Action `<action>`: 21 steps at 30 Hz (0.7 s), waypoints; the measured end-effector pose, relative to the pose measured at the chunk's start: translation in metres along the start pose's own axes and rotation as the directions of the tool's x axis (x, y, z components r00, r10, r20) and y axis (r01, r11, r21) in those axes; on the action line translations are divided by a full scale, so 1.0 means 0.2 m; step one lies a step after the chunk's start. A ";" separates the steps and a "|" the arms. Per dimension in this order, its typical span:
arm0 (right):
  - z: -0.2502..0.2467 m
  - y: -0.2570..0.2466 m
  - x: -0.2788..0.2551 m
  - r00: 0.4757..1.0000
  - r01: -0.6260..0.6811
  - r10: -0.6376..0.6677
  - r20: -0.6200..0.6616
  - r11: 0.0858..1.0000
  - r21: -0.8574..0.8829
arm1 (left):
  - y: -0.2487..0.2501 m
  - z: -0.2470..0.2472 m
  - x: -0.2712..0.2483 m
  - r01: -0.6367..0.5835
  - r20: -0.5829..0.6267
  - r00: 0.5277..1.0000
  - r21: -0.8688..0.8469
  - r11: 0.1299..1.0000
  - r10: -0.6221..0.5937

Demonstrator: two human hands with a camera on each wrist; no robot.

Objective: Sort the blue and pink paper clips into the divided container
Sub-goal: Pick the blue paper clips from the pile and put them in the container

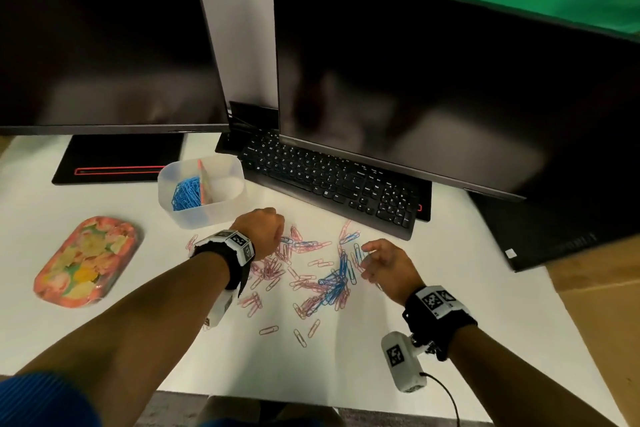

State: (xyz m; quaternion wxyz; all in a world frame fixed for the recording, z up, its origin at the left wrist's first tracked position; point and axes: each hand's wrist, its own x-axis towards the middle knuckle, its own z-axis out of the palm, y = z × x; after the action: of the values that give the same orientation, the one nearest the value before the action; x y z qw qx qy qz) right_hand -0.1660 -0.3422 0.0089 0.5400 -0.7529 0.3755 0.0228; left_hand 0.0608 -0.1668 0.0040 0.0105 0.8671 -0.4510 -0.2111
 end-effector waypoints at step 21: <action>0.32 -0.33 0.25 0.959 0.282 -0.187 0.212 0.685 -0.672 | 0.01 0.01 -0.03 0.156 -0.025 0.983 -0.385 0.910 -0.179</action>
State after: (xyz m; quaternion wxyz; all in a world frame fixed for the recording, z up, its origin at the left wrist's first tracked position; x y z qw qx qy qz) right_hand -0.0684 -0.3079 0.0127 0.2384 -0.9389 0.2048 0.1404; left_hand 0.0547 -0.1628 0.0061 0.1742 0.8899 -0.3246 -0.2691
